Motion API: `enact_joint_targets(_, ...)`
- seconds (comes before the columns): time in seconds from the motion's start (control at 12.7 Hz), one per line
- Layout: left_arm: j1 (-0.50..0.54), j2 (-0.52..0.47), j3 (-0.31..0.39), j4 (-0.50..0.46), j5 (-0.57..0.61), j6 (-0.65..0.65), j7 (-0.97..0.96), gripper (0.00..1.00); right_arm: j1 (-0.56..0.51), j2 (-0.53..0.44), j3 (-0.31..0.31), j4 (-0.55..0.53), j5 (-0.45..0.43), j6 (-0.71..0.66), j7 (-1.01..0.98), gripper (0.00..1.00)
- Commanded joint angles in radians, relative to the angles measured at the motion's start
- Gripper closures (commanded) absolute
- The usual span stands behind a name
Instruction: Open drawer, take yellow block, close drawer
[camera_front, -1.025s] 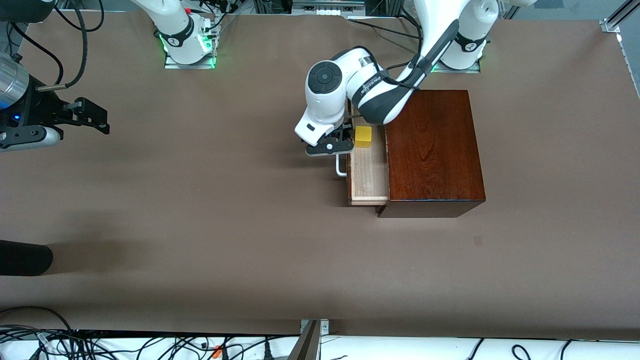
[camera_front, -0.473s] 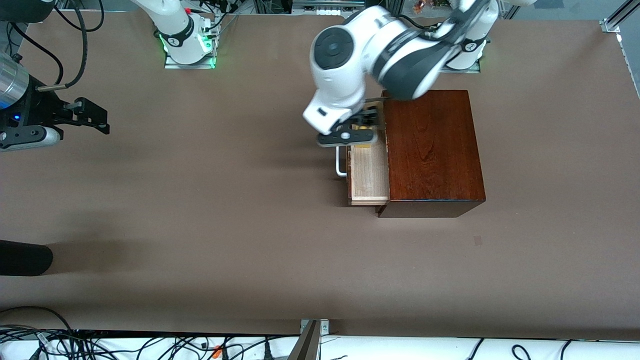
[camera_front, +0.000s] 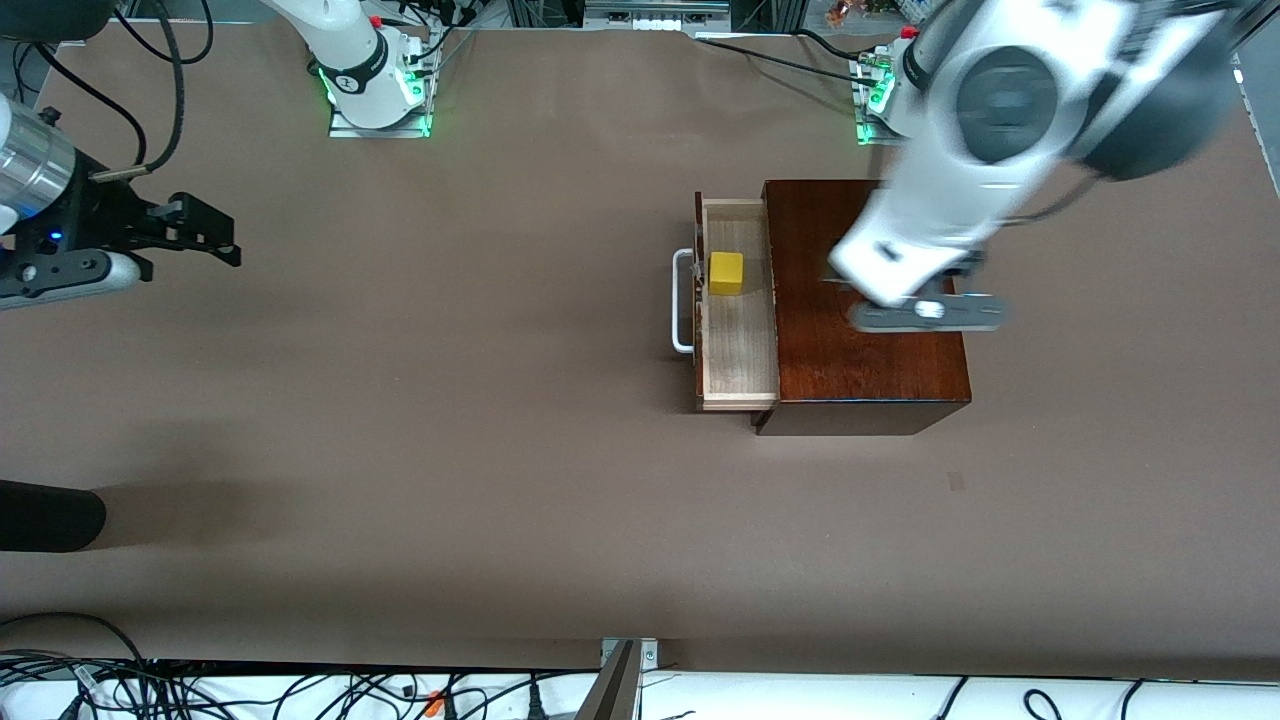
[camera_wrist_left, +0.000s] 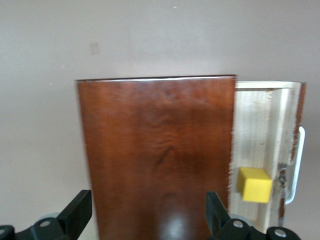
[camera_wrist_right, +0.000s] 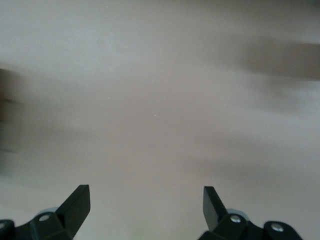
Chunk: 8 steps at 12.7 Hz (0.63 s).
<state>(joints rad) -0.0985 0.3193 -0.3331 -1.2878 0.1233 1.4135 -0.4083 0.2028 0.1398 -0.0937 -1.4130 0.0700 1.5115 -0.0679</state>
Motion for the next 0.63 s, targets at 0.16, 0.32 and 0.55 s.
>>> enact_joint_targets(0.16, 0.039, -0.205, 0.251, -0.173, -0.151, 0.031, 0.366, 0.0, 0.036, -0.009, 0.098, 0.003, 0.019, 0.006, 0.005, 0.0)
enact_joint_targets(0.32, 0.019, -0.325, 0.351, -0.336, -0.149, 0.179, 0.407, 0.0, 0.058, -0.006, 0.17, 0.006, 0.027, 0.016, -0.001, 0.0)
enact_joint_targets(0.55, -0.007, -0.391, 0.414, -0.432, -0.142, 0.239, 0.413, 0.0, 0.101, -0.003, 0.3, 0.008, 0.027, 0.085, -0.004, 0.0)
